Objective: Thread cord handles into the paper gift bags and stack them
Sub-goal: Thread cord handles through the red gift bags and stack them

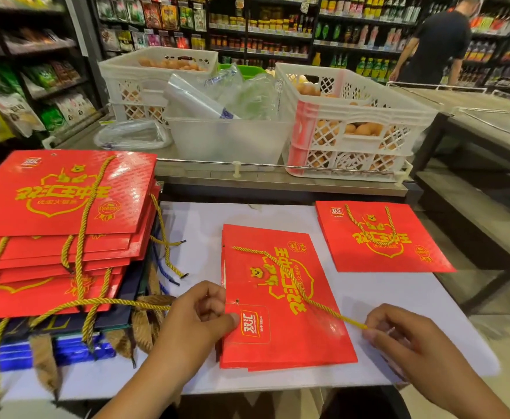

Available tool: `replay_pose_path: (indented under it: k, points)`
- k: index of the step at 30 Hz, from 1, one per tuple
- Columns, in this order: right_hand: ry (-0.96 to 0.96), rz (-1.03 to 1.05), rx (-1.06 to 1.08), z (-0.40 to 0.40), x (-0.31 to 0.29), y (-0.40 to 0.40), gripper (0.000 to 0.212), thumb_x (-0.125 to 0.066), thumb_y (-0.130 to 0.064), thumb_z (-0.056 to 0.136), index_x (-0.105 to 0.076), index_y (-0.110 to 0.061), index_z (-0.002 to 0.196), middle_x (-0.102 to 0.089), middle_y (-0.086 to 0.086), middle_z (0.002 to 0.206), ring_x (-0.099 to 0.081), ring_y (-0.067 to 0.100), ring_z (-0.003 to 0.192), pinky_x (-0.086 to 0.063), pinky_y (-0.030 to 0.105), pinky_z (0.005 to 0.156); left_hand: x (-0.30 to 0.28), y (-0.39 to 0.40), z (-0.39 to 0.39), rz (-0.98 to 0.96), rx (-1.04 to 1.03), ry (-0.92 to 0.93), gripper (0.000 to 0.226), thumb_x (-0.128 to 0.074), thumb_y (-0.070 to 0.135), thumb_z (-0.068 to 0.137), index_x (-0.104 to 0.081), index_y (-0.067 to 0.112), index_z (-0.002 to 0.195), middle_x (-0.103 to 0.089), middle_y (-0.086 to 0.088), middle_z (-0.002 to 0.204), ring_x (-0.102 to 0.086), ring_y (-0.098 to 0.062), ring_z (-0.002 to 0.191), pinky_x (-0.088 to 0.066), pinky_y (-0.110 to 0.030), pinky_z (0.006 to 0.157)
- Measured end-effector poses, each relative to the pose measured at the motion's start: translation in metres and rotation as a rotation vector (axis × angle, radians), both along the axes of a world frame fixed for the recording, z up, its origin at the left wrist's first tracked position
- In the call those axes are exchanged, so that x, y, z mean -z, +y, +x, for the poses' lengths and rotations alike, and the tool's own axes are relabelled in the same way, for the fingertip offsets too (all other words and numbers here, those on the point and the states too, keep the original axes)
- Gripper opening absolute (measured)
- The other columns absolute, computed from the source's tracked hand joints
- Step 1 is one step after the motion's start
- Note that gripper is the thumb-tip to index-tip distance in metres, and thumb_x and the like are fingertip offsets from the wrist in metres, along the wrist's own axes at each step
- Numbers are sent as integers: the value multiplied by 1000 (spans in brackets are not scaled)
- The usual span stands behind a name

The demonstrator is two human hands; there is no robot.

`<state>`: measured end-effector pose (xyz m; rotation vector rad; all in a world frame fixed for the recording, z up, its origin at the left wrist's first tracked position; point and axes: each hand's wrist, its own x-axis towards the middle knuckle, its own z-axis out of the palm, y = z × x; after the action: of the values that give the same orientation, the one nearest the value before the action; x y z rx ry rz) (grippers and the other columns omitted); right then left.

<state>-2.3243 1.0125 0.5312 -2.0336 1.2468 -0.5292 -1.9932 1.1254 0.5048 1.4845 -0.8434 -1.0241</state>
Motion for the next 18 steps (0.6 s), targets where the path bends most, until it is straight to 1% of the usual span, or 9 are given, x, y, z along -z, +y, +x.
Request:
replay_pose_path:
  k: [2,5,6,8,11,13,14,16,18]
  points:
    - [-118,2,78,5,-2,-1,16,-76,-6,91,-73,-21,83,-64,6,66,-60,25,59,-46,24,56,2,0,-1,-8,9,36,18,-74,-12,85,-62,-3,95,-58,-7,65,-49,-10,46,-40,-16,45]
    - [-277,-27,156,13,-7,-3,26,-75,2,89,-74,-23,86,-60,11,61,-57,26,51,-47,27,51,6,2,-1,-45,8,22,18,-76,-8,85,-64,2,94,-58,-5,65,-49,-13,52,-41,-19,50]
    - [-294,-55,177,15,-7,-3,28,-75,4,88,-74,-24,83,-60,10,61,-58,25,53,-48,30,53,8,3,-1,-57,4,17,18,-77,-6,85,-65,5,93,-59,-6,67,-50,-15,57,-43,-22,53]
    - [-302,-94,190,22,-9,-4,32,-75,8,86,-75,-23,76,-66,5,66,-63,23,63,-51,33,62,11,4,0,-75,7,6,19,-79,-3,86,-66,11,92,-59,-8,70,-50,-20,63,-43,-28,59]
    - [-315,-89,119,39,-9,-1,35,-73,12,83,-77,-22,77,-71,5,73,-66,23,71,-53,36,69,13,5,-1,-107,1,18,20,-81,4,85,-70,20,89,-62,-13,73,-50,-21,66,-45,-32,63]
    - [-315,-99,47,52,-7,1,35,-76,11,81,-79,-24,79,-71,3,76,-65,22,73,-53,34,70,11,5,-2,-120,-6,38,21,-86,18,78,-71,22,92,-62,-25,81,-52,-24,70,-49,-39,70]
    - [-309,-105,0,58,-6,2,34,-79,8,80,-80,-26,80,-71,1,78,-65,20,75,-53,32,70,11,6,-1,-118,-9,42,25,-86,23,74,-72,21,95,-61,-30,86,-53,-25,71,-49,-40,72]
    - [-286,-97,-108,70,-5,4,31,-83,1,80,-83,-31,81,-72,-3,89,-68,19,85,-53,31,75,11,7,-1,-118,-29,34,27,-84,23,73,-73,21,98,-61,-31,91,-51,-23,70,-48,-38,70]
    - [-235,-141,-198,81,-4,5,28,-85,-6,82,-84,-33,83,-73,-9,104,-69,17,101,-53,27,84,12,8,-2,-135,-48,41,26,-82,19,75,-74,23,99,-66,-26,92,-50,-23,69,-47,-37,67]
